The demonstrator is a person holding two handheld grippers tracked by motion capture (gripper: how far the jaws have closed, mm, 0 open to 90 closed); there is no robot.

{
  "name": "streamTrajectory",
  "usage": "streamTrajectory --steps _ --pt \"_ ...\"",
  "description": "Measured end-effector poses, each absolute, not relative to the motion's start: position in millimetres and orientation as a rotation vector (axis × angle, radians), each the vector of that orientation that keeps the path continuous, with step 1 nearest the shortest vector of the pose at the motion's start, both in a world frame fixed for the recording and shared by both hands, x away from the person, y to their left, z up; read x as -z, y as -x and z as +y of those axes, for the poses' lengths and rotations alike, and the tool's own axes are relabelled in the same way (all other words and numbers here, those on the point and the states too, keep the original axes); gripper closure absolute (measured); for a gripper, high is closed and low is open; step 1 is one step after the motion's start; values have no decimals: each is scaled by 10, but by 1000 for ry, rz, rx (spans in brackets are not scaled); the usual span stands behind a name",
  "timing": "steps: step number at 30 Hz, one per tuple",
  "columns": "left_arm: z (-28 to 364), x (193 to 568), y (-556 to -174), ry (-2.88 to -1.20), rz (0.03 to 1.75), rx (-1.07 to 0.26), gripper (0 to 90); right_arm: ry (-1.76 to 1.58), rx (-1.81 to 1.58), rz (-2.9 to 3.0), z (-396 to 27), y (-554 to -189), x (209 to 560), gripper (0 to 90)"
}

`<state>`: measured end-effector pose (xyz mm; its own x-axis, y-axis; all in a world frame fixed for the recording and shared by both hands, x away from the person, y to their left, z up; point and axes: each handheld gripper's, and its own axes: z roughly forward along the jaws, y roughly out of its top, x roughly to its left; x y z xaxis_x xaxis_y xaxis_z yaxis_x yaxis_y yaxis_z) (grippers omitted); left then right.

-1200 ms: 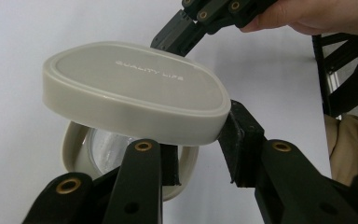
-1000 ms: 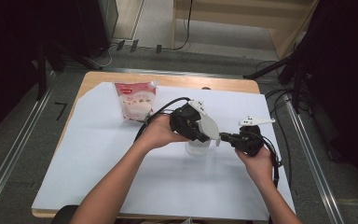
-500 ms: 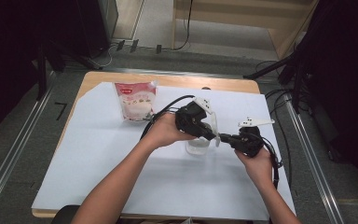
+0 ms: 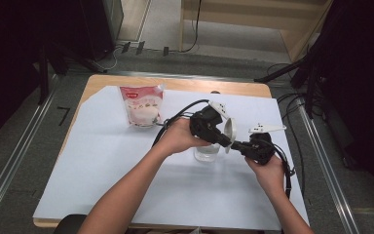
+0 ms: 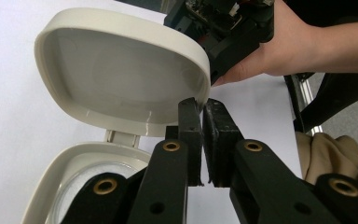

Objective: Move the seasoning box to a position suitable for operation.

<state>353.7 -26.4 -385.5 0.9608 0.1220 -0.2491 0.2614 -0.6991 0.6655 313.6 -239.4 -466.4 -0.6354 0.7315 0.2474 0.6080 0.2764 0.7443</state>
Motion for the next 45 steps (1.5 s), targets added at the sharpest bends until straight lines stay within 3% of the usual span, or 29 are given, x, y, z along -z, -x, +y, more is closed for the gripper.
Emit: streamTrajectory --steps 15,21,25,30,35,38,45 --pt "97 3773 -3470 -2294 314 137 626 -1238 -1323 2434 -2420 -2937 4645 900" --pt "276 3829 -3450 -2282 368 117 621 -1229 -1294 2448 -2377 -2987 4720 900" --pt "397 3819 -3435 -2299 431 116 549 -1208 -1295 2449 -2358 -3018 4729 900" --pt "540 3821 -3435 -2292 456 118 556 -1215 -1294 2442 -2380 -3042 4725 900" --pt "722 3786 -3401 -2273 497 73 502 -1231 -1306 2432 -2411 -3055 4716 900" --pt "834 3777 -3393 -2257 532 70 482 -1232 -1358 2427 -2437 -3033 4696 798" --pt "1101 3776 -3380 -2230 580 50 442 -1216 -1391 2401 -2482 -2909 4630 685"
